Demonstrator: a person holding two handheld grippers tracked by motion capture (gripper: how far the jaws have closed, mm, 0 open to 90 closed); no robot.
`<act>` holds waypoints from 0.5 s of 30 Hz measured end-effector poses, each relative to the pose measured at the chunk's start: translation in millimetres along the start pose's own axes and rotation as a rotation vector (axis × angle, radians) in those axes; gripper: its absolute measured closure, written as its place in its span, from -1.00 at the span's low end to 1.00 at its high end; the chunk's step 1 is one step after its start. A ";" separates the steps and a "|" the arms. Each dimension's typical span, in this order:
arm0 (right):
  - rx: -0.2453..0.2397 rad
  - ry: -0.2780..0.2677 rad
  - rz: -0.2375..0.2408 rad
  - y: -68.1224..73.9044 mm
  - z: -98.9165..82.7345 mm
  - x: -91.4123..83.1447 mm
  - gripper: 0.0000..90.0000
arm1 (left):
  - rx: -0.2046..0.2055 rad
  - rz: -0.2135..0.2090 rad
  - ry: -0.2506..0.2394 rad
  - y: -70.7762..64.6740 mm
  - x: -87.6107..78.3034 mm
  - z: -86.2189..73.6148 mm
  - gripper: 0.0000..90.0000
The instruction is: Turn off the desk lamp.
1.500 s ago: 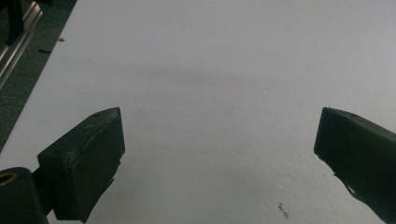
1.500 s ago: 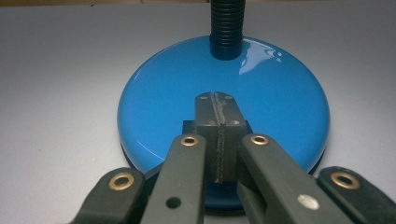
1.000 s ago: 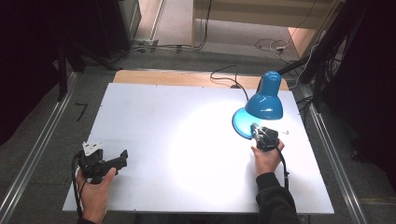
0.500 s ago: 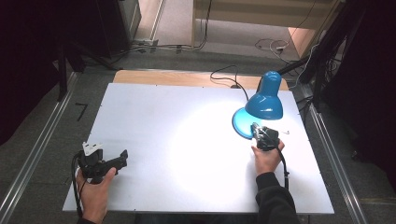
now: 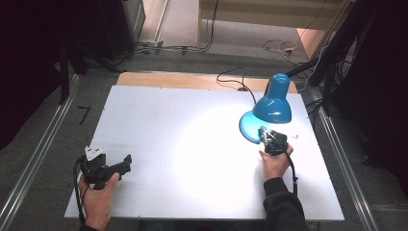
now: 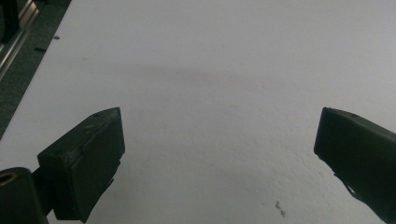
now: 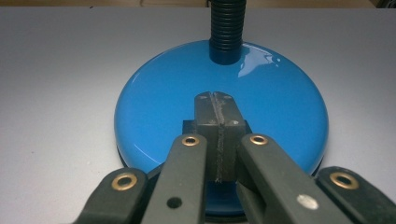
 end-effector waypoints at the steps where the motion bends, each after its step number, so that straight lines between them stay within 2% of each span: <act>1: 0.002 0.000 0.000 0.0 0.0 0.1 0.95 | 0.001 0.000 0.001 -0.1 0.0 0.0 -0.95; 15: 0.002 -0.005 -0.003 -0.2 0.7 1.5 0.95 | -0.001 -0.002 0.001 -0.9 0.9 -0.3 -0.95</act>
Point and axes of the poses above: each handheld gripper's, and its own axes: x roughly forward along the jaws, z roughly out of its top, y roughly to its left, the point moved 10 cm from there along x, roughly forward along the jaws
